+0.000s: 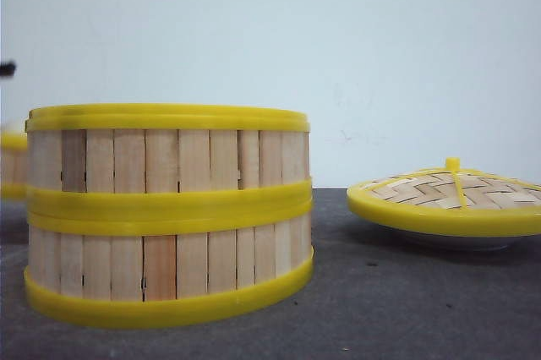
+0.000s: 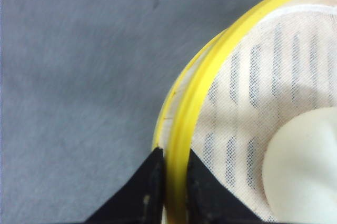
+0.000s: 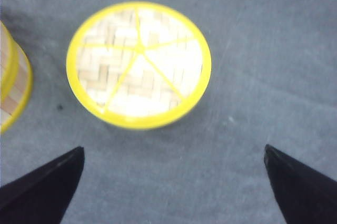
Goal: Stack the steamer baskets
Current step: 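Grasp the rim of the remaining bun basket with the left gripper, then lift the basket with the left gripper and lower it onto the stack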
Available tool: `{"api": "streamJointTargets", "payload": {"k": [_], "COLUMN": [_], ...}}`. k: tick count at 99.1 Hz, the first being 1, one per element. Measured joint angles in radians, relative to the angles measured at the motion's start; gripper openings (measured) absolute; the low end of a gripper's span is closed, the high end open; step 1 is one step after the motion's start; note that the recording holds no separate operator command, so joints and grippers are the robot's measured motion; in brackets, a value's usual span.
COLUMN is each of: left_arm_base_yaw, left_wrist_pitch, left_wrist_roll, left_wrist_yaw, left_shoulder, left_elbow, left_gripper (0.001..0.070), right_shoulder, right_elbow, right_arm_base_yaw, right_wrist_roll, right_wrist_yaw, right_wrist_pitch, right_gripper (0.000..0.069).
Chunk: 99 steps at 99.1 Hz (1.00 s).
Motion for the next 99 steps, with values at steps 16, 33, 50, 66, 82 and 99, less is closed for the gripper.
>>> {"api": "streamJointTargets", "payload": {"k": [16, 33, 50, 66, 82, 99], "left_arm_base_yaw": [-0.008, -0.046, -0.151, -0.259, -0.348, -0.408], "left_wrist_pitch": [-0.111, -0.266, -0.361, -0.415, -0.452, -0.479], "left_wrist_roll": [0.002, 0.034, 0.075, 0.102, 0.108, 0.123], "left_wrist_yaw": [0.046, 0.128, 0.134, 0.135, 0.134, 0.13], "left_shoulder": [-0.018, -0.05, -0.126, -0.179, -0.198, -0.198], "left_elbow": [0.157, 0.283, 0.296, 0.296, 0.296, 0.262], "left_gripper": [0.0022, 0.0022, 0.0022, 0.0022, 0.0022, 0.0022], "right_shoulder": [-0.009, -0.003, -0.004, -0.004, -0.004, -0.004], "right_elbow": [-0.083, -0.127, -0.13, -0.13, -0.13, -0.13], "right_arm_base_yaw": [0.0, 0.0, 0.0, 0.0, 0.0, 0.0], "right_wrist_roll": [0.022, 0.025, 0.024, 0.021, 0.018, 0.016], "right_wrist_yaw": [-0.003, -0.013, -0.058, -0.066, -0.066, -0.066], "right_wrist_pitch": [0.005, 0.059, 0.106, 0.133, 0.133, 0.133], "right_gripper": [0.0681, 0.0681, 0.0681, 0.0681, 0.0681, 0.0681]}}
